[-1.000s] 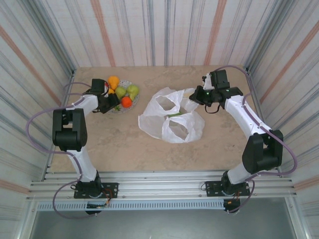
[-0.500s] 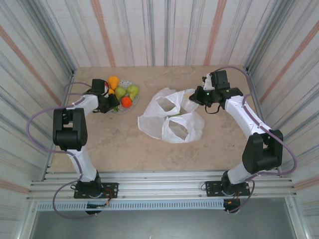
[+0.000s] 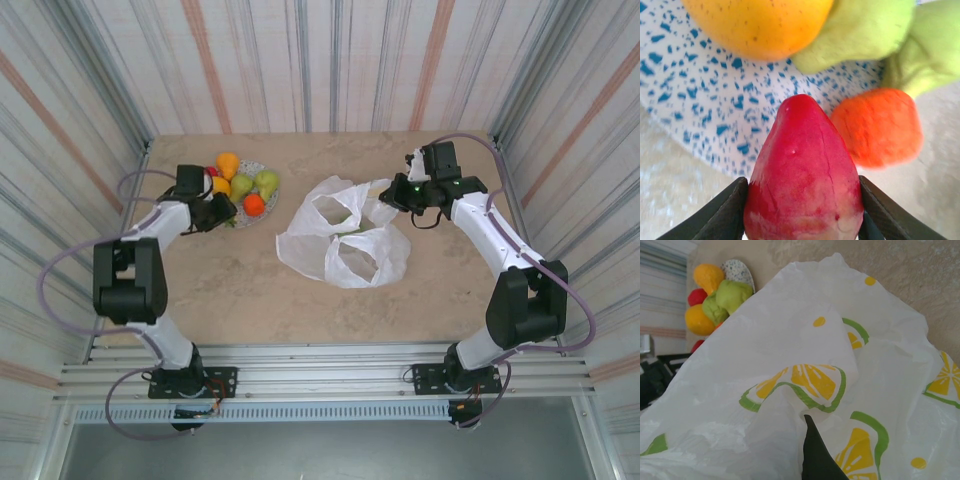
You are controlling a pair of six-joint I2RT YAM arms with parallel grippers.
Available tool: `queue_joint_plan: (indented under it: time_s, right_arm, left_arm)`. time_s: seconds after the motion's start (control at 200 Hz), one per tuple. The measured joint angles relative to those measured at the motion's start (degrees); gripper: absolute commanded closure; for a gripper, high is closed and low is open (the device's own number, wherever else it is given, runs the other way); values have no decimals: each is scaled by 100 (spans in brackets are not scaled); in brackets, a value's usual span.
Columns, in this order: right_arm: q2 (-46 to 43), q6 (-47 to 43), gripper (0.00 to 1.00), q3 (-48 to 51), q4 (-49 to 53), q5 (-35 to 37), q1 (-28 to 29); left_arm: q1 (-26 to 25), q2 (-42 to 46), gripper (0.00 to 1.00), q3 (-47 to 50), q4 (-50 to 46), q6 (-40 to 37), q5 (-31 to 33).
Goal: Place the fruits into the plastic bag
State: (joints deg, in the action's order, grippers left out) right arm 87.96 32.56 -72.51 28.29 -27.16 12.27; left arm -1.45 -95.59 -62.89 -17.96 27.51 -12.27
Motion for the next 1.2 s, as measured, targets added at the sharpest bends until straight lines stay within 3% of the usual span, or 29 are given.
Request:
queue_joint_plan:
  time_s: [0.225,0.371,0.541,0.636,0.782,1.197]
  right_arm:
    - [0,44,100,0,-96,-11,0]
    - [0,127,100,0,-131,-13,0]
    - [0,173,100,0,-192,-33,13]
    - [0,188,100,0,-258,-33,39]
    - [4,192,100,0,-278,-96,79]
    - [149,195,100,0,-280,-140,85]
  left_arm:
    - [-310,2061,47,966,-59,125,-282]
    - [-1449,3152,48,1141,-219,103,-363]
    - [-2929,3742,47,1141,-144,98,-267]
    - [-3451,3606,48,1141,17,96,-210]
    - [-3832,2791,48,1134,258,50,-203]
    - [-4299,800,49,605,1036,-216,-240]
